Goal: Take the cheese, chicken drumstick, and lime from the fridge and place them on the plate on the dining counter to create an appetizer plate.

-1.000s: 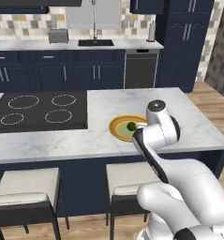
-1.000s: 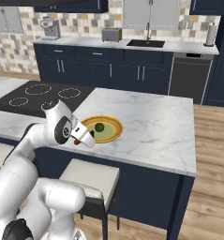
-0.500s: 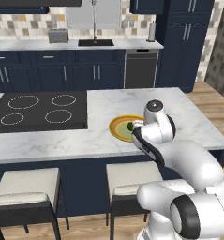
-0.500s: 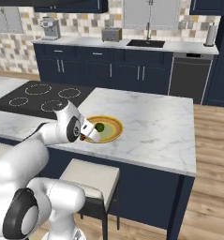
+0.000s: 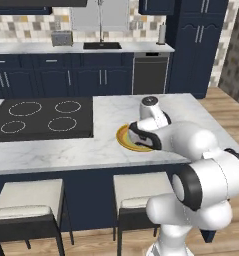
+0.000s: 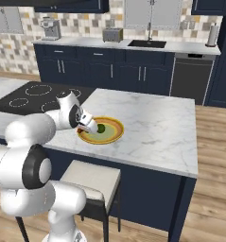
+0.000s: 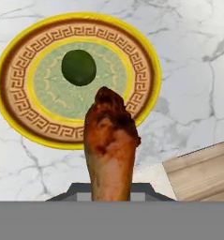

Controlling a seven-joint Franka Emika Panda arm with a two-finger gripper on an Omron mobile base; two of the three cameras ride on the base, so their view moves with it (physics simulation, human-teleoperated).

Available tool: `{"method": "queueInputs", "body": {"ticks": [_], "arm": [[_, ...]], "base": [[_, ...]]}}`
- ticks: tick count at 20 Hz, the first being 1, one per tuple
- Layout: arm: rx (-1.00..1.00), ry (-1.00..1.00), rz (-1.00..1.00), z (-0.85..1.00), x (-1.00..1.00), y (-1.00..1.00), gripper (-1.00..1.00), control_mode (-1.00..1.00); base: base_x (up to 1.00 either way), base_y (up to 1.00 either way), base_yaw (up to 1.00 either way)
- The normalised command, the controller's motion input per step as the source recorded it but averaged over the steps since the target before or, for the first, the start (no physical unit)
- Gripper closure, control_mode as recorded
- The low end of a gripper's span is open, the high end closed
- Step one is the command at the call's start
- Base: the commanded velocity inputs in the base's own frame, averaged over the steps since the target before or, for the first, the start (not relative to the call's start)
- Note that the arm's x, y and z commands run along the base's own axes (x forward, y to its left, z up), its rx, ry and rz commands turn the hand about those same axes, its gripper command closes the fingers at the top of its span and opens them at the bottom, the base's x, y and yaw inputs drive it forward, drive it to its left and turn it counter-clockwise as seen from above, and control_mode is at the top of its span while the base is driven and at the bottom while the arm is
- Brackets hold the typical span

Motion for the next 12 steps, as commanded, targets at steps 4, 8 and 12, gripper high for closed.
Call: {"method": "queueInputs", "body": {"ticks": [4, 8, 12], "arm": [[0.00, 0.00, 0.01, -0.18, 0.45, 0.32, 1.00, -1.00], [0.00, 0.00, 0.01, -0.05, 0.49, 0.00, 1.00, -1.00], [0.00, 0.00, 0.02, -0.11, 0.46, 0.00, 1.00, -1.00]], "base": [[0.00, 0.00, 0.00], [0.00, 0.00, 0.00], [0.00, 0.00, 0.00]]}}
